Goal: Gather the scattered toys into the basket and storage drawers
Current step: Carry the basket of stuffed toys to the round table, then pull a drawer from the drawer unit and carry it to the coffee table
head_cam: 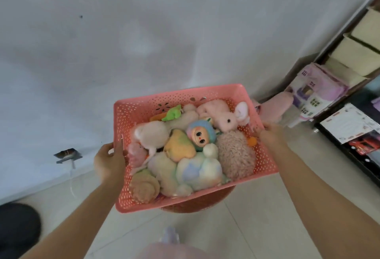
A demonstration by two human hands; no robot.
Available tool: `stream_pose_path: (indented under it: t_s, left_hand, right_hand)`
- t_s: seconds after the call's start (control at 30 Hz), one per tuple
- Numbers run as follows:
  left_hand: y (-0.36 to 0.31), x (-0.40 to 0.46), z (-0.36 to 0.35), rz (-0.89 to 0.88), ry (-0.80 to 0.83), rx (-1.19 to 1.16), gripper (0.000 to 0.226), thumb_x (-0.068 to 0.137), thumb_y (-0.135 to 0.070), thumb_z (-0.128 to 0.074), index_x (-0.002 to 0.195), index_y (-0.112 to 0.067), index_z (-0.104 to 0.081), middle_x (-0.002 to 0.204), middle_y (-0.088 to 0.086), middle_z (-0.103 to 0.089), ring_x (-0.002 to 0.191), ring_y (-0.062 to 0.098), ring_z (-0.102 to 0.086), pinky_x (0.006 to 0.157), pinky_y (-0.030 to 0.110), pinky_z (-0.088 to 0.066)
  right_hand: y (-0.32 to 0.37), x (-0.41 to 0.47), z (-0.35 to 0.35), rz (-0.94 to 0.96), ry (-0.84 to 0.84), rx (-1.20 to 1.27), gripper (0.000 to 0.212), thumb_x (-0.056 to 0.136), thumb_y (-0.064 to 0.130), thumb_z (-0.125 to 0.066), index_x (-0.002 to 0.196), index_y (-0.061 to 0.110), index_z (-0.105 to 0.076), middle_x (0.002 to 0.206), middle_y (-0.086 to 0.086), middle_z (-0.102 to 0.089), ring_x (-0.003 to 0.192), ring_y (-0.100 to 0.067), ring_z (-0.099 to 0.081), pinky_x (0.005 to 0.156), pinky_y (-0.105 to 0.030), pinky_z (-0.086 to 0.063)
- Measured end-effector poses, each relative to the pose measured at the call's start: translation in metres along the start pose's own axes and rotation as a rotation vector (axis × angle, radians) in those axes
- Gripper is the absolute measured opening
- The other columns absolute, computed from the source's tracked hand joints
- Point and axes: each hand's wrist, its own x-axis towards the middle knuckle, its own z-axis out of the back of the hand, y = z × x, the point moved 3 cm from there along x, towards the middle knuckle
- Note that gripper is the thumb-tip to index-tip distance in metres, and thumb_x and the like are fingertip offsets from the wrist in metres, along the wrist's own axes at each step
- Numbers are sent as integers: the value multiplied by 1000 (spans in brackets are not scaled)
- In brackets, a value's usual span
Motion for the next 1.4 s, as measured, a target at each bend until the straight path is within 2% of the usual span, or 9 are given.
stream_pose_path:
  t_s: [0.1,0.2,0.4,0.57,0.73,0.97,1.1,1.23,1.4]
  left_hand:
    - [11,1,3,35,-53,1,35,95,-36,-48,112,-7,-57,86,14,-66,58,14,-57,50,24,-42]
    - [14,5,-5,81,-74,-27,32,96,-33,-48,113,-7,-56,90,16,-66,59,16,-57,49,23,-41]
    - [19,12,-22,149,-75,39,32,97,-31,-43,116,-7,-52,101,18,-65,81,31,-63,74,45,-54]
    - [-6,4,-30,-97,-135,331,35,93,-5,-43,127,-2,-44,139,19,-31,125,35,-33,103,45,-29]
    - [-43,-8,-86,-526,121,444,51,82,9,-52,131,1,-41,141,22,-29,131,35,-27,108,44,-27]
    - [-100,-54,-205,-774,417,492,40,81,9,-53,122,7,-51,131,25,-42,122,40,-38,104,44,-28]
    - [-118,-107,-278,-865,553,467,33,83,8,-50,112,-3,-60,120,15,-54,113,33,-45,97,40,-34]
    - [-135,-168,-351,-906,689,412,33,84,7,-49,110,-9,-61,117,10,-52,107,36,-53,93,43,-42]
    - [-163,-250,-436,-990,799,398,30,89,3,-45,113,-6,-61,121,11,-54,113,23,-49,87,14,-31]
  right_hand:
    - [18,22,-23,48,52,-85,17,82,10,-63,94,2,-71,91,-22,-69,88,-30,-64,82,-45,-49]
    - [26,39,-37,39,74,-83,19,83,4,-59,98,2,-71,93,-12,-68,98,-29,-63,88,-39,-47]
    - [22,54,-36,-58,152,-32,33,85,-4,-53,116,3,-64,120,-13,-63,106,-19,-56,94,-27,-40]
    - [19,38,-33,-28,194,-66,34,88,3,-54,120,10,-62,126,-10,-59,115,-25,-54,103,-40,-42]
    - [26,25,-11,44,227,-4,34,87,5,-56,120,12,-61,119,-5,-61,110,-18,-56,104,-38,-42]
    - [-11,23,71,20,109,204,34,88,0,-54,120,12,-61,126,-5,-58,114,-15,-53,94,-21,-38]
    - [-61,28,140,-48,-10,268,33,89,1,-53,119,12,-62,111,-3,-63,92,-8,-56,64,-1,-40]
    - [-108,40,209,-107,-98,309,30,91,6,-53,117,15,-63,112,-1,-63,95,-9,-56,79,-17,-39]
    - [-152,61,288,-103,-187,334,29,91,8,-54,118,14,-63,109,4,-61,98,-9,-56,84,-19,-37]
